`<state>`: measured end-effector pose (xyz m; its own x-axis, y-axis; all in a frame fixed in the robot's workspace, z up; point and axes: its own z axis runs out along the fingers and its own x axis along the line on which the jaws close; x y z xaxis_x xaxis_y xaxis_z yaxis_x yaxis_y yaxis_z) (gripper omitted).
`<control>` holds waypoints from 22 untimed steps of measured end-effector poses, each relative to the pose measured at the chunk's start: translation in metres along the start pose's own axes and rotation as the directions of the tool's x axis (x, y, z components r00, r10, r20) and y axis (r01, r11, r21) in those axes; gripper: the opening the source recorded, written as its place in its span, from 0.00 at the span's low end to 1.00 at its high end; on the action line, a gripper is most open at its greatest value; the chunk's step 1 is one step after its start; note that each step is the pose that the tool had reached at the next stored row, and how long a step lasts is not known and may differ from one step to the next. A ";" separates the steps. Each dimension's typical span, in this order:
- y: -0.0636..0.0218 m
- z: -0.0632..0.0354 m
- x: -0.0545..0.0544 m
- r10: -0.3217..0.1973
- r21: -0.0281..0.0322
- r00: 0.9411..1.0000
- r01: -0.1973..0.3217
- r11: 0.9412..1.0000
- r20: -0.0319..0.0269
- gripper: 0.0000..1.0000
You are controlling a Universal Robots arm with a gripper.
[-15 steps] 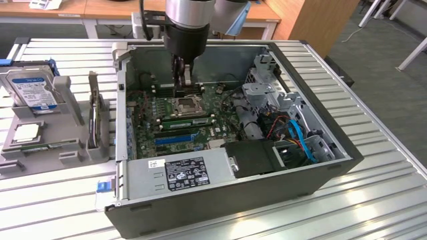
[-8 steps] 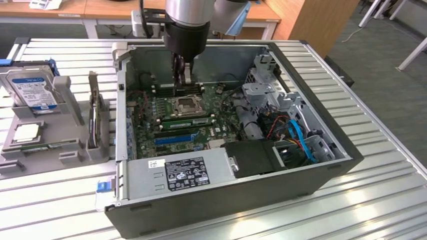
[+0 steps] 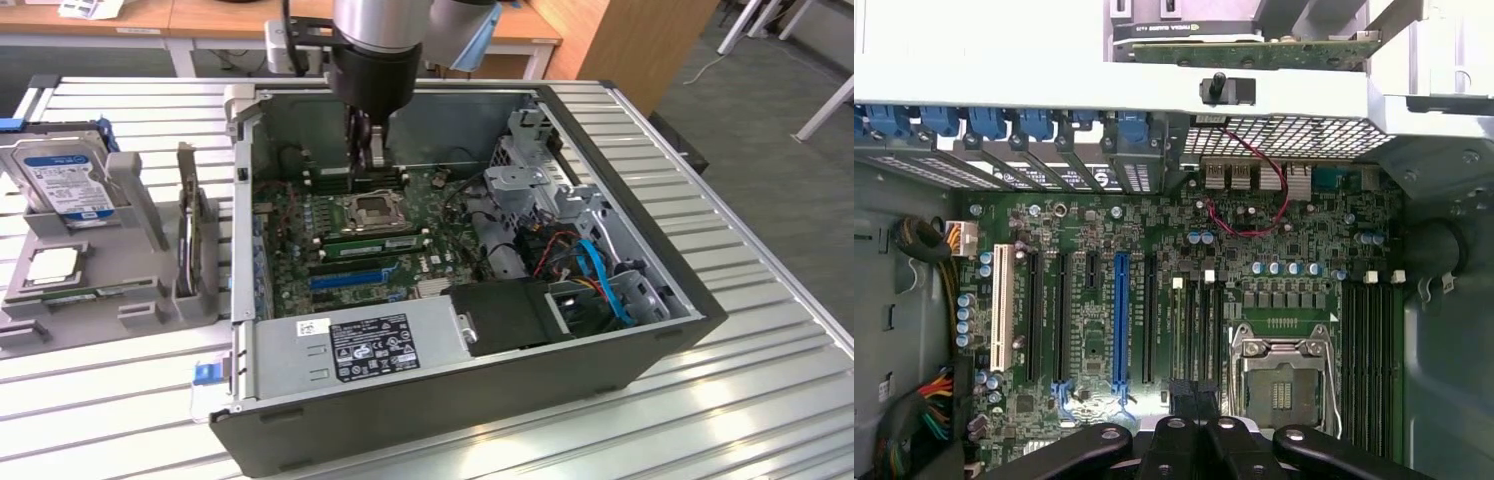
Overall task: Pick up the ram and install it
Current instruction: 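Press down the ram until it locks into place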
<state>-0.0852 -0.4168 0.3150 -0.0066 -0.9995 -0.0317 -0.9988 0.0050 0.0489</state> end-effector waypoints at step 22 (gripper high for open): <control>-0.0306 -0.0014 0.000 0.000 0.000 1.000 0.000 1.000 0.000 0.10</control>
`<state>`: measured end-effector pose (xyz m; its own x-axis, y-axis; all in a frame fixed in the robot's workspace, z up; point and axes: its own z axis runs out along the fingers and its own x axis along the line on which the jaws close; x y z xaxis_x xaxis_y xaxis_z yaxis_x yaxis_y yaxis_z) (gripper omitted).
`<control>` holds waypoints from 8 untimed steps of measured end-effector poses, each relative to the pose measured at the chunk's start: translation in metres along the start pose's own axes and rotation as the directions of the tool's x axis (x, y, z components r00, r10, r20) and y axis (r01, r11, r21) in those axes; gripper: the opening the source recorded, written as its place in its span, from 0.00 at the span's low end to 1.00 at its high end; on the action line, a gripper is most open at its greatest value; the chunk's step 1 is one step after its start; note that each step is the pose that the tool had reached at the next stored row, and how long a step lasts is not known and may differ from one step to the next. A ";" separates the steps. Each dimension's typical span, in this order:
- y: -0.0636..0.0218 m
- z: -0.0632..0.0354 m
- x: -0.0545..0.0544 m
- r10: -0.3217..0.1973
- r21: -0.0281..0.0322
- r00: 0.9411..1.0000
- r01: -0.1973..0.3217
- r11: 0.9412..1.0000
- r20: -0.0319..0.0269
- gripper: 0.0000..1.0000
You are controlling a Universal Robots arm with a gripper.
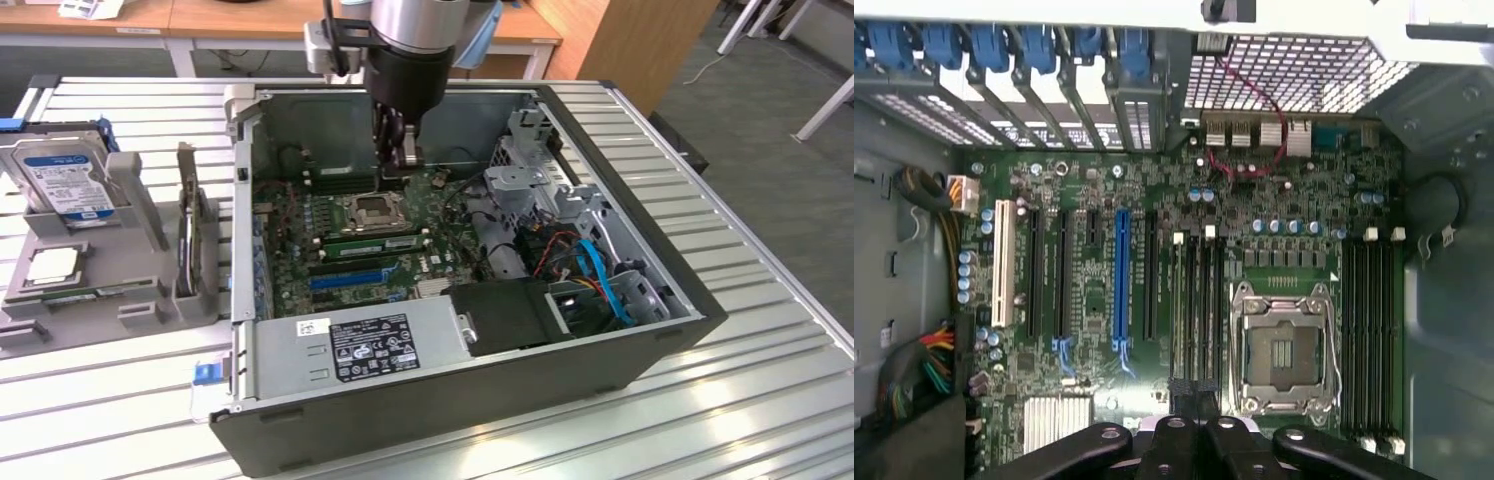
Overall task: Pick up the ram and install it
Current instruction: 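Press down the ram until it locks into place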
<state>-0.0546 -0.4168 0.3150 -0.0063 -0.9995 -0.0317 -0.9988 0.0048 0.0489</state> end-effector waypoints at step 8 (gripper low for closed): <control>-0.0056 -0.0003 0.000 0.000 0.000 1.000 0.000 1.000 0.000 0.10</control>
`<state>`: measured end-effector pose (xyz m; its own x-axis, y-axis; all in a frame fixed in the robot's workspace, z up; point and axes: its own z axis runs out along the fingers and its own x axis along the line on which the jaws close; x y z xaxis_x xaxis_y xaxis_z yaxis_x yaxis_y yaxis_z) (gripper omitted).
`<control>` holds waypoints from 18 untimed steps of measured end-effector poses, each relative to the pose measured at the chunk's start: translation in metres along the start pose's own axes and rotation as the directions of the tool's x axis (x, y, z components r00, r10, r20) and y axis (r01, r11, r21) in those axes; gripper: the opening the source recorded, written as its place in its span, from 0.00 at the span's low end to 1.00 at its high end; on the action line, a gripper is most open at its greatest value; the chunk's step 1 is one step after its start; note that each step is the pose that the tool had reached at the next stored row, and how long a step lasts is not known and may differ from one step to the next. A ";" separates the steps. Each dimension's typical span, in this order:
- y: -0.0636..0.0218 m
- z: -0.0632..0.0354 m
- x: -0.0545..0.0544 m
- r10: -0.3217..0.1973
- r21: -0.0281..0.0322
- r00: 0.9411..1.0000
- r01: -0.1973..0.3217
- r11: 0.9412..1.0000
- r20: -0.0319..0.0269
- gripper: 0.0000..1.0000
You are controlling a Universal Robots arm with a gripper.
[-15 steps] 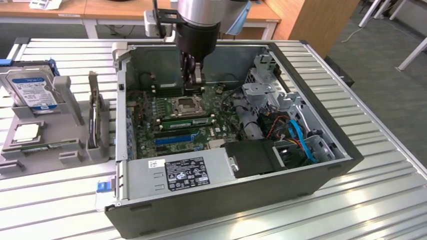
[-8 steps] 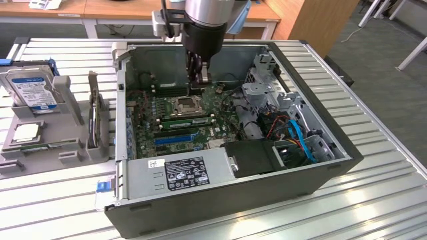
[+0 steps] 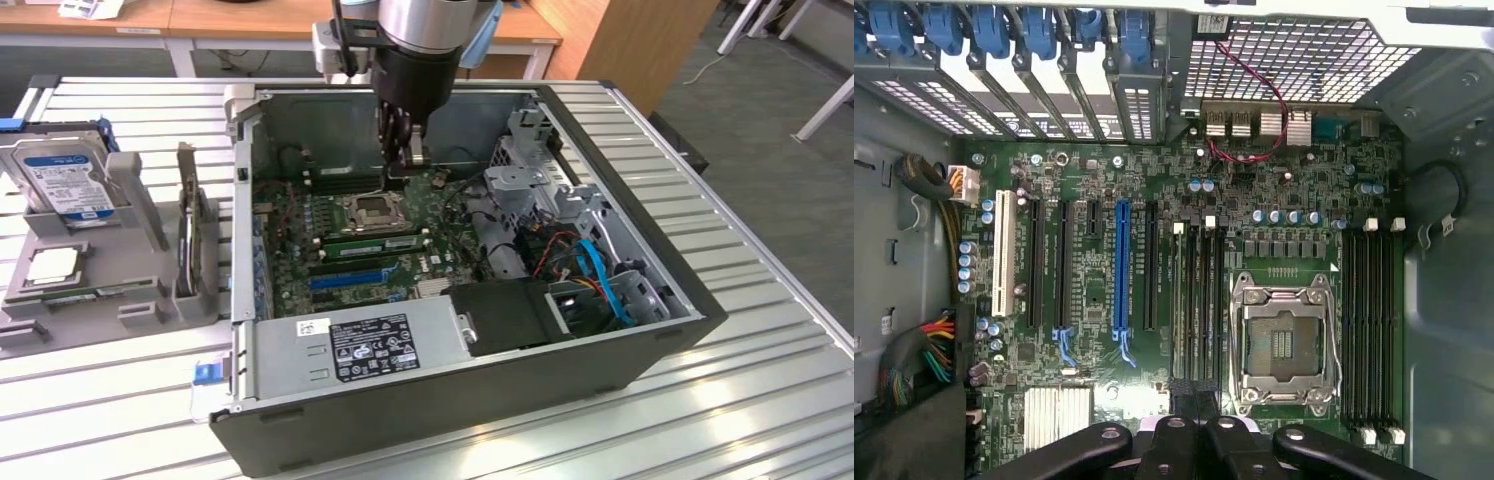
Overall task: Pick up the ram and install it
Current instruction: 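Press down the ram until it locks into place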
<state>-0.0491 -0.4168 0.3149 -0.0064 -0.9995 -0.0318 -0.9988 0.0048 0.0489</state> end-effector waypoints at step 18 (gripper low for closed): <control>0.0002 -0.0035 0.000 0.000 0.000 1.000 0.000 1.000 0.000 0.10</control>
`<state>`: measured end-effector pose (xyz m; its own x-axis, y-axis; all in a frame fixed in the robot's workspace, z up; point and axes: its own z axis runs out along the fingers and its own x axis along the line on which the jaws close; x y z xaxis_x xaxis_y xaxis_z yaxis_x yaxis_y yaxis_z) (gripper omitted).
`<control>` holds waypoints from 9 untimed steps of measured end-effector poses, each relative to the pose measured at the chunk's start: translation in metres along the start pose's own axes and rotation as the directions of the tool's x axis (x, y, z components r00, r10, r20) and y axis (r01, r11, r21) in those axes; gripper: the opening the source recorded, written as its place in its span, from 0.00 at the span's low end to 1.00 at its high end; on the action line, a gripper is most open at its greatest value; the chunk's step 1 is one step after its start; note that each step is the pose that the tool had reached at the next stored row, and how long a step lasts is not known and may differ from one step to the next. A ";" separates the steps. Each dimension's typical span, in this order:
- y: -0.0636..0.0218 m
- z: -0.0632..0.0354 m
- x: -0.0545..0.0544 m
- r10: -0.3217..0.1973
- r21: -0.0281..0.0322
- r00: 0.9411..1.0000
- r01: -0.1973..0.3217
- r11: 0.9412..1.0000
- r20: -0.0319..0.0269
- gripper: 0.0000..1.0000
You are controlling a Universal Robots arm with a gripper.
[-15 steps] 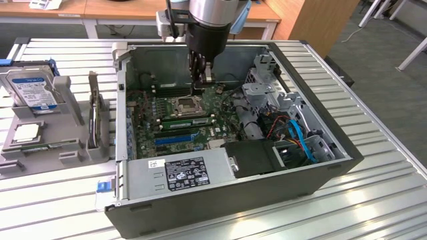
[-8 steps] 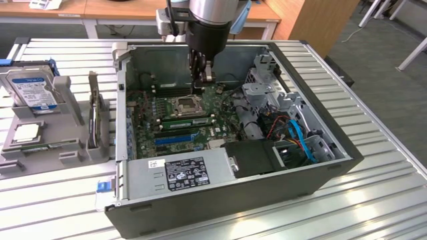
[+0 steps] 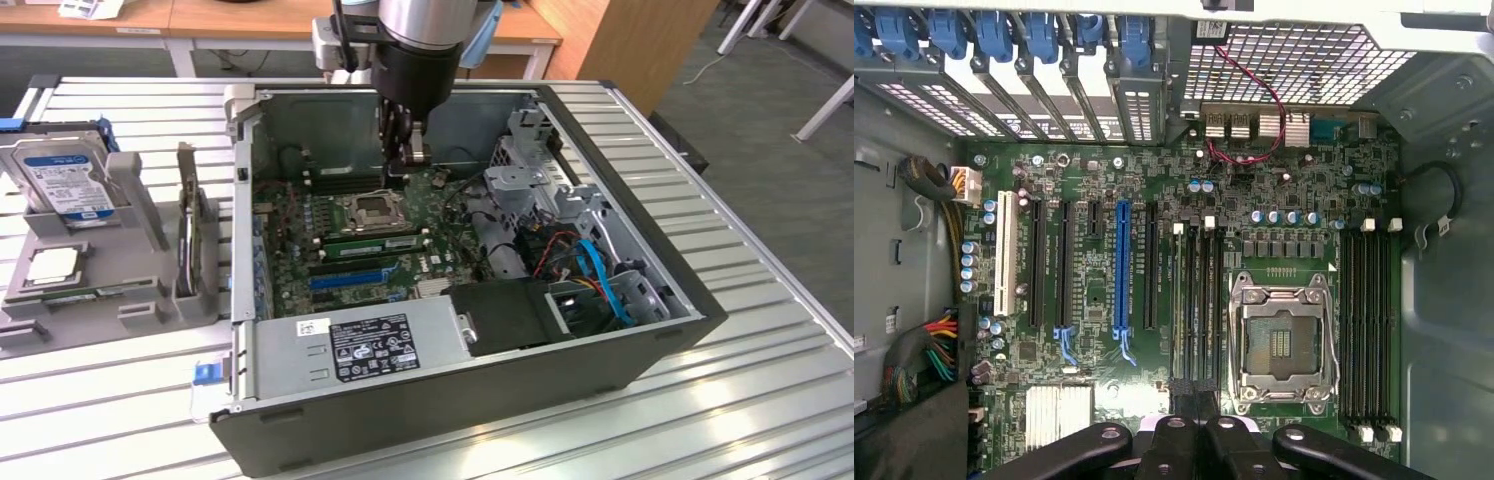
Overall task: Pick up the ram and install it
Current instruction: 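Press down the ram until it locks into place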
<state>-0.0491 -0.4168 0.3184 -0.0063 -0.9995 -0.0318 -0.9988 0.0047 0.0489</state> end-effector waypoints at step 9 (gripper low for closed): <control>0.0000 0.0000 0.000 0.011 0.000 1.000 -0.011 1.000 0.001 0.10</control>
<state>-0.0490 -0.4168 0.3184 -0.0178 -0.9993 -0.0319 -0.9987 0.0162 0.0489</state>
